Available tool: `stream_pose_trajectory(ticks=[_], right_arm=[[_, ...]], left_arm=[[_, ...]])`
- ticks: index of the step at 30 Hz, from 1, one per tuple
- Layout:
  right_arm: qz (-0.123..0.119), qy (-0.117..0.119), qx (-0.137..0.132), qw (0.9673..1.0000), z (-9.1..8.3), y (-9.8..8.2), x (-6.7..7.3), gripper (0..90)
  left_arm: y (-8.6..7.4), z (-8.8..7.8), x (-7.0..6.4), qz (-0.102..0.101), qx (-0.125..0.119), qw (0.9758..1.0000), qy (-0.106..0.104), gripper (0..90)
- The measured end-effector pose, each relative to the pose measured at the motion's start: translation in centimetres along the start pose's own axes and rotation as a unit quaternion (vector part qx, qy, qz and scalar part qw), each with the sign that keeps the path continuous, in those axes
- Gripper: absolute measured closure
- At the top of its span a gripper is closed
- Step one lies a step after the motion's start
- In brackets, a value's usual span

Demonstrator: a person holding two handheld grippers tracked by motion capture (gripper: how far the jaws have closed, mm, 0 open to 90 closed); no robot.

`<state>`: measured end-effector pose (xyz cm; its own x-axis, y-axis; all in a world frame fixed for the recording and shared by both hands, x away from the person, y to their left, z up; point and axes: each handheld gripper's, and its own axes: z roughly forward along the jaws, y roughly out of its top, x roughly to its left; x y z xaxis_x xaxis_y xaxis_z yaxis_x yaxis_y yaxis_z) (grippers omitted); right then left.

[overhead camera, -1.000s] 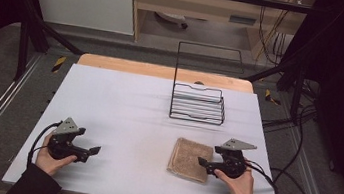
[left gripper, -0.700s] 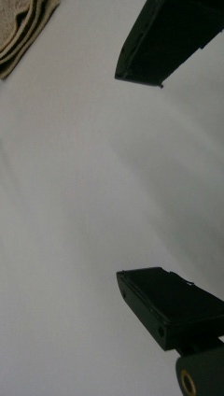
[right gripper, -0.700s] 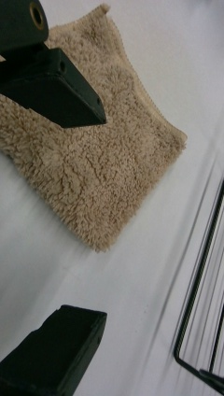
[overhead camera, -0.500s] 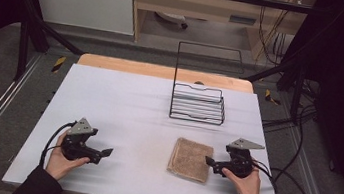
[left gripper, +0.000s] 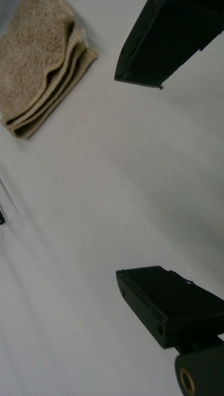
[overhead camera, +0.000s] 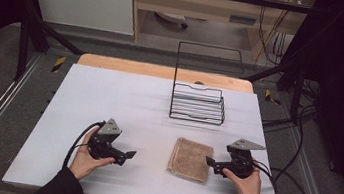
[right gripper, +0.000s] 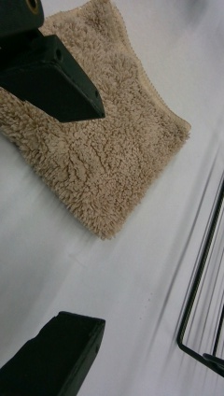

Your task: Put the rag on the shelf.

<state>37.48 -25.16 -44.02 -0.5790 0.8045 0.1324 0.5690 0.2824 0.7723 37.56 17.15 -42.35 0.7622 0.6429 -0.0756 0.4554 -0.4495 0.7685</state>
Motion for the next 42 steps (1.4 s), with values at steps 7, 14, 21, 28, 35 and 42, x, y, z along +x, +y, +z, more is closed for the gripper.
stream_pose_trajectory(ticks=[7, 14, 21, 28, 35, 42], right_arm=[[-0.001, 0.001, -0.004, 1.0000, 0.0, 0.0, 0.0, 2.1], [0.000, 0.002, -0.008, 1.0000, -0.2, 0.0, -0.1, 2.1], [-0.001, 0.002, -0.008, 1.0000, -0.2, 0.0, 0.0, 2.2], [0.000, 0.003, -0.008, 1.0000, -0.2, 0.0, 0.0, 2.2], [-0.002, 0.003, -0.009, 1.0000, -0.2, 0.0, 0.0, 2.3], [-0.001, 0.005, -0.009, 0.9999, -0.2, 0.0, 0.0, 2.3]], left_arm=[[1.9, 2.1, -1.2, -0.002, 0.002, 0.9999, -0.010, 5.7], [3.9, 4.0, -2.1, -0.006, 0.002, 0.9999, -0.013, 6.3], [5.3, 5.5, -2.6, -0.007, 0.003, 0.9999, -0.008, 7.0], [7.0, 7.6, -3.0, -0.023, 0.013, 0.9997, -0.001, 9.4], [8.2, 9.4, -3.7, -0.022, 0.025, 0.9995, 0.002, 13.6], [9.0, 10.8, -4.3, -0.021, 0.036, 0.9991, 0.003, 21.8]])
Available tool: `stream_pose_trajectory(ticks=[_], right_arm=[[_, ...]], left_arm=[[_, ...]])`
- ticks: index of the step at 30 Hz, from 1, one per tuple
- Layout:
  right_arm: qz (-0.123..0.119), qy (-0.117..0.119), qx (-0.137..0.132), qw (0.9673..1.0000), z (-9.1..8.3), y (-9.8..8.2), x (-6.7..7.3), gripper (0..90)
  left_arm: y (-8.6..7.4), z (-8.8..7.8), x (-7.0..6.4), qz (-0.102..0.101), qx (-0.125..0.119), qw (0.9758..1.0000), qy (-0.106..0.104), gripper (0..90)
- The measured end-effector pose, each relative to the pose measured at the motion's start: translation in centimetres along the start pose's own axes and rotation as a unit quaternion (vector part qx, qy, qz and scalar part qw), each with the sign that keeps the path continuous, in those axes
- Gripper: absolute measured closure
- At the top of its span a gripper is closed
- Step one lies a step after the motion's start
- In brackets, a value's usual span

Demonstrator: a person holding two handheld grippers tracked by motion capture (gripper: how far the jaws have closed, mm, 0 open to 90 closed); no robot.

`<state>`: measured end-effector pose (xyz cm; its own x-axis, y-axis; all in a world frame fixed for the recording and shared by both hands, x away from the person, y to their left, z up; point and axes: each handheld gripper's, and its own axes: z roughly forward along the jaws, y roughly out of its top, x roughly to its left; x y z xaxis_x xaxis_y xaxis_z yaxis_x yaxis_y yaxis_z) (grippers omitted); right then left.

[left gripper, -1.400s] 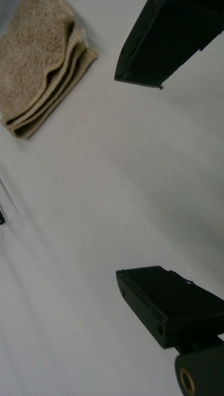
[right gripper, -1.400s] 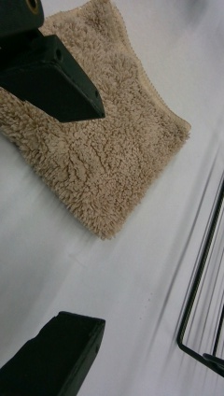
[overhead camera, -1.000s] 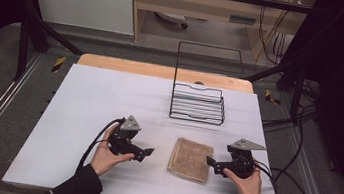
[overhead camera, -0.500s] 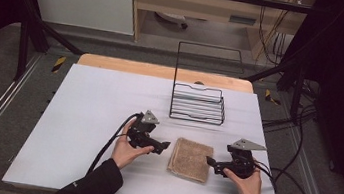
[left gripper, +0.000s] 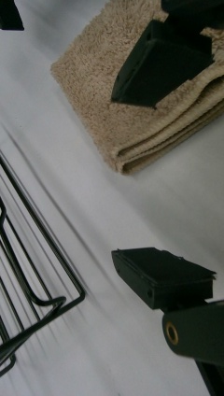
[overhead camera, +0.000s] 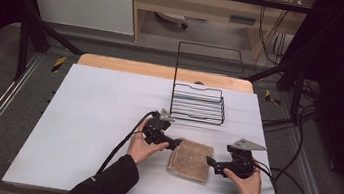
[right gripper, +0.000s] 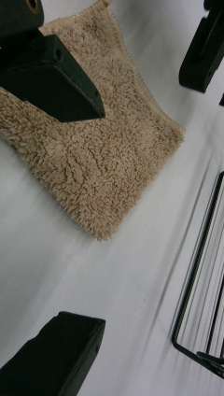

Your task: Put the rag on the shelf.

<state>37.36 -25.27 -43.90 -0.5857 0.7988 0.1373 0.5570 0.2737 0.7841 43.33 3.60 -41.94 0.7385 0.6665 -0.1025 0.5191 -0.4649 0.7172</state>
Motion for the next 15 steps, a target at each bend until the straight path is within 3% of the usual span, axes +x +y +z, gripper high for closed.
stream_pose_trajectory(ticks=[7, 15], right_arm=[[-0.004, 0.000, -0.001, 1.0000, 0.2, -0.1, 0.0, 2.6], [-0.001, 0.002, -0.001, 1.0000, 0.1, 0.0, 0.0, 2.8]], left_arm=[[0.6, 1.9, -0.4, -0.010, 0.012, 0.9998, -0.007, 35.4], [0.3, 3.1, 0.0, -0.016, 0.029, 0.9994, -0.009, 52.8]])
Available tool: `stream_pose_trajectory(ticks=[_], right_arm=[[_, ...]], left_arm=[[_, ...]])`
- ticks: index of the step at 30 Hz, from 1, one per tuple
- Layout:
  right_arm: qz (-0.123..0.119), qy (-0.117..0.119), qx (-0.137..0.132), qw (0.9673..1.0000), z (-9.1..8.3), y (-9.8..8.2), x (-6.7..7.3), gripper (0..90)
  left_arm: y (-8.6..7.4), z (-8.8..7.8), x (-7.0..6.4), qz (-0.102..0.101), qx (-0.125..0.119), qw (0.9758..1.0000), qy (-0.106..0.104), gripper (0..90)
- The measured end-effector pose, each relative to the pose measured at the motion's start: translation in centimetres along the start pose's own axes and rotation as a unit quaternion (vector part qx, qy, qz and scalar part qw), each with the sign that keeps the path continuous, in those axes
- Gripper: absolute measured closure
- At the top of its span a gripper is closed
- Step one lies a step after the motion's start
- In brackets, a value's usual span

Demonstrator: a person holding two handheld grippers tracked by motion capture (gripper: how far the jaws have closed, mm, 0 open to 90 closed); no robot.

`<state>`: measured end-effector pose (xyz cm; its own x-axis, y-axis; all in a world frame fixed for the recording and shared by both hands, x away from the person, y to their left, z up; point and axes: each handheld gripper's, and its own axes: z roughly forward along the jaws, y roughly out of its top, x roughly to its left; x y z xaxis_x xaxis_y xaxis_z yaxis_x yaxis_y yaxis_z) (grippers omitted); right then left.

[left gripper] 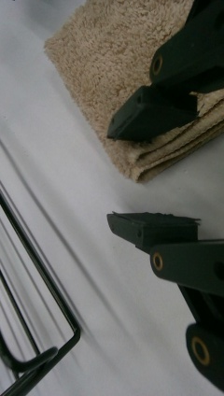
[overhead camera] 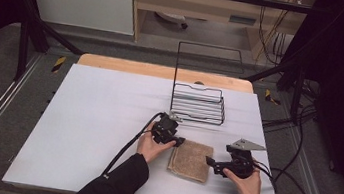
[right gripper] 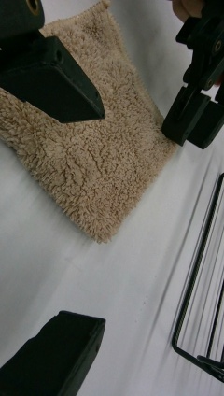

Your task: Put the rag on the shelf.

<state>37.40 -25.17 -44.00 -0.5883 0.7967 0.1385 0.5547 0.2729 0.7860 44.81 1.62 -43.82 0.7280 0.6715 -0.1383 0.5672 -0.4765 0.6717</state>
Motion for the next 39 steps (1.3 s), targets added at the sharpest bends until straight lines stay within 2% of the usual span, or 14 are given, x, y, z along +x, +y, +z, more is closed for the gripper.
stream_pose_trajectory(ticks=[7, 14, 20, 26, 31, 39], right_arm=[[0.000, 0.001, 0.000, 1.0000, 0.0, 0.0, 0.0, 2.8], [0.005, 0.004, -0.001, 1.0000, 0.0, 0.1, 0.0, 2.8], [0.007, 0.003, -0.001, 1.0000, 0.1, 0.1, -0.1, 2.6], [0.011, -0.003, -0.006, 0.9999, 0.2, 0.2, -0.1, 2.0], [0.019, -0.012, -0.010, 0.9997, 0.5, 0.4, -0.3, 1.6], [0.022, -0.006, -0.011, 0.9997, 1.0, 0.7, -0.4, 2.8]], left_arm=[[0.0, 0.6, -0.2, 0.002, 0.002, 0.9999, -0.013, 62.2], [-0.1, 1.1, -0.3, -0.003, 0.001, 0.9998, -0.021, 65.9], [-0.1, 1.2, -0.4, -0.004, 0.000, 0.9998, -0.020, 68.8], [-0.1, 1.2, -0.7, -0.003, 0.003, 0.9997, -0.023, 76.9], [-0.2, 1.2, -0.8, 0.003, 0.003, 0.9998, -0.019, 77.8], [-0.3, 1.2, -0.9, 0.012, 0.001, 0.9998, -0.017, 77.9]])
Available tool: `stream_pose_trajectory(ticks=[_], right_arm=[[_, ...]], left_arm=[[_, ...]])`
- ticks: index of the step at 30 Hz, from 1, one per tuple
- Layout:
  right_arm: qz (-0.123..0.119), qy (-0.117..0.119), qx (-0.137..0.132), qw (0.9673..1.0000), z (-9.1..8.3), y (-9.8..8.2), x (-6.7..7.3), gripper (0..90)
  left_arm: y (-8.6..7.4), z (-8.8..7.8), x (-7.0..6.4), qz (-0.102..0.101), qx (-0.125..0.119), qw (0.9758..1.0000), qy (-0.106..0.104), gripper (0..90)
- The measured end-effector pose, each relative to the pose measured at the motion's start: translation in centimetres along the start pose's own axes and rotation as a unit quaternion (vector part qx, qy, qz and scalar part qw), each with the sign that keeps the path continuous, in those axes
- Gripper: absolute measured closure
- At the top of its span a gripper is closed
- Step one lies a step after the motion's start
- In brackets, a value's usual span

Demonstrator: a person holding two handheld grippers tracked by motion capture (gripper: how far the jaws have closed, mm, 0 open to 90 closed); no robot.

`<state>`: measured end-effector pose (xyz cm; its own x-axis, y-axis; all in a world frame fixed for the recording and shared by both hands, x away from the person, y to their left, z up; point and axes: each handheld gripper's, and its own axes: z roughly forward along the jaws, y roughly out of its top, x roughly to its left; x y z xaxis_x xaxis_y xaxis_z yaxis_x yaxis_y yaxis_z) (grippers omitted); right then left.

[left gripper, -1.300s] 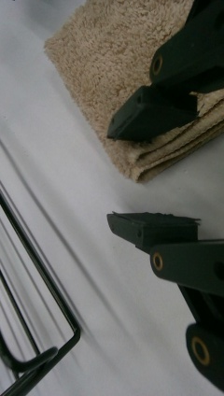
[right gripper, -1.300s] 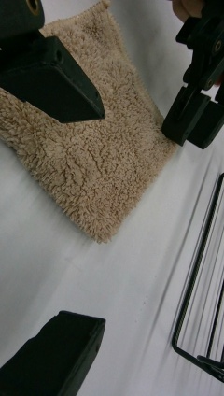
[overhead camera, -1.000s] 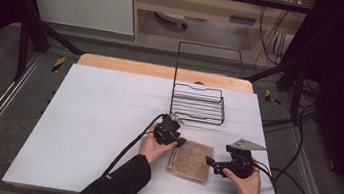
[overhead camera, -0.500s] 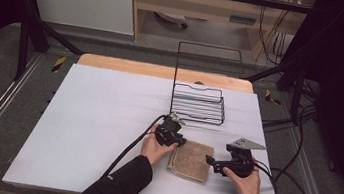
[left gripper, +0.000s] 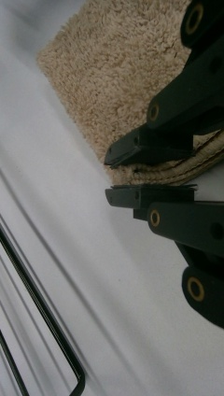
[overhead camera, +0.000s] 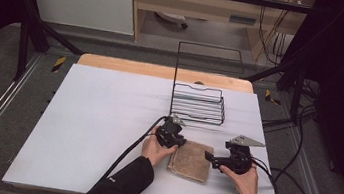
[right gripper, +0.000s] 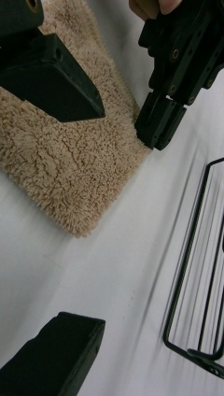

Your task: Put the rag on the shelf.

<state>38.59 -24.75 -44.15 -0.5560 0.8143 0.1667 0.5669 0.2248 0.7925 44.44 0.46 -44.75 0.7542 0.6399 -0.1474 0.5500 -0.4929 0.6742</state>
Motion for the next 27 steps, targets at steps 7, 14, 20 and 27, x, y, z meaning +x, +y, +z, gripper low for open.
stream_pose_trajectory(ticks=[7, 14, 20, 27], right_arm=[[0.014, -0.018, 0.014, 0.9996, 1.3, 0.0, -0.2, 28.3], [0.026, -0.024, 0.024, 0.9991, 1.7, 0.0, -0.3, 47.1], [0.045, -0.021, 0.037, 0.9981, 1.8, 0.0, -0.3, 58.6], [0.066, -0.020, 0.034, 0.9970, 1.6, 0.0, -0.6, 65.6]], left_arm=[[-0.1, 0.0, -0.1, 0.005, -0.004, 1.0000, 0.003, 78.1], [-0.3, 0.0, -0.1, 0.008, -0.010, 0.9999, 0.004, 78.1], [-0.3, 0.0, -0.1, 0.011, -0.010, 0.9999, 0.003, 78.1], [-0.3, 0.0, 0.1, 0.011, -0.011, 0.9999, -0.001, 78.1]])
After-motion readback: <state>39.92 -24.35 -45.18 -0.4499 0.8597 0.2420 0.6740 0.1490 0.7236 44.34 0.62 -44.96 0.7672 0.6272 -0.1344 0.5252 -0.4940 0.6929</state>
